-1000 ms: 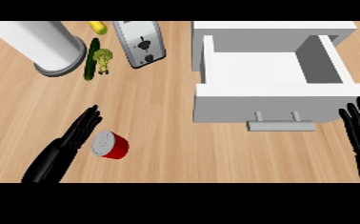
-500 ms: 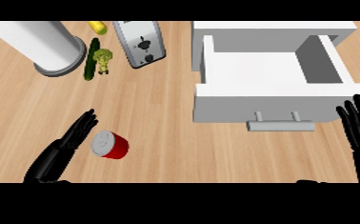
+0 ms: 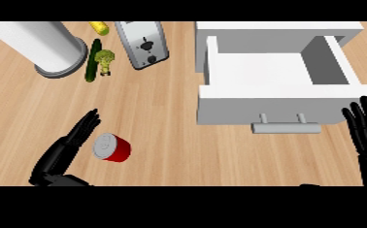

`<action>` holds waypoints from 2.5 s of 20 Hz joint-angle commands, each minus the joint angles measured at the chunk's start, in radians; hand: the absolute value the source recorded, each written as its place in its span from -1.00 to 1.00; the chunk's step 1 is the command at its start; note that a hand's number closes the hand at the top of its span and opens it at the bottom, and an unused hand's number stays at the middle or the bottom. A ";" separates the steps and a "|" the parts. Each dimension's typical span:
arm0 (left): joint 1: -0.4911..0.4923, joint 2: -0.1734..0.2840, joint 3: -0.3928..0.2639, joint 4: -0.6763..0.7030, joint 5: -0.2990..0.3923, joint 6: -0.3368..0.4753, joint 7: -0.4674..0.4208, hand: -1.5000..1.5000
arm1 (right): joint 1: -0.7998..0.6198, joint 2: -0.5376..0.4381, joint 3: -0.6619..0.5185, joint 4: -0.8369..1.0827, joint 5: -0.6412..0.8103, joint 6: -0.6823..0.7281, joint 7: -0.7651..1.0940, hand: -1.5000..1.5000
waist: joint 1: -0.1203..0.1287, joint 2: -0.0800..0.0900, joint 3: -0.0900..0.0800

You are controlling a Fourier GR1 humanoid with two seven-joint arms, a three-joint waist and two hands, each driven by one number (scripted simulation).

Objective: Pick up the can, place it into the drawer and close the drawer

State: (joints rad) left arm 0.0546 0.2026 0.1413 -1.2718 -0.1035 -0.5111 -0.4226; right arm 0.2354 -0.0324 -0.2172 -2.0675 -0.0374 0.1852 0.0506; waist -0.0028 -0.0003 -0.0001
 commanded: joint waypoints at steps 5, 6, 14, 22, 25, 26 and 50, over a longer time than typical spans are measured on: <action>0.022 0.003 0.005 0.007 -0.004 -0.003 0.012 -1.00 | -0.048 -0.001 -0.006 0.008 0.010 -0.011 0.037 -1.00 | 0.003 0.000 0.000; -0.071 -0.008 0.018 0.109 -0.003 0.019 0.022 -1.00 | 0.044 0.030 0.044 -0.039 0.020 0.005 -0.031 -1.00 | -0.001 0.000 0.000; -0.080 -0.006 0.000 0.221 -0.045 0.033 -0.097 -1.00 | -0.042 -0.004 -0.025 -0.036 -0.007 -0.001 0.067 -1.00 | 0.001 0.000 0.000; -0.130 -0.042 -0.026 0.294 -0.081 0.097 -0.138 -1.00 | 0.015 0.031 0.001 -0.043 0.022 0.018 0.013 -1.00 | 0.001 0.000 0.000; -0.238 -0.001 0.010 0.428 -0.072 0.074 -0.173 -1.00 | 0.011 0.002 -0.029 -0.144 -0.043 0.026 0.129 -1.00 | -0.004 0.000 0.000; -0.142 -0.065 -0.031 0.252 -0.055 0.099 -0.059 -1.00 | -0.027 0.003 -0.036 -0.078 -0.027 0.016 0.080 -1.00 | 0.002 -0.001 0.000; -0.168 -0.152 -0.125 0.293 -0.051 0.083 -0.105 1.00 | 0.098 0.031 -0.055 -0.081 -0.061 0.066 -0.035 -1.00 | -0.002 0.000 0.000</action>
State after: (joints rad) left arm -0.1331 0.0780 0.0430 -0.9920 -0.1407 -0.4394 -0.5013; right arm 0.2755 -0.0198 -0.2765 -2.1453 -0.1044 0.2398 0.0809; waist -0.0036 -0.0006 0.0000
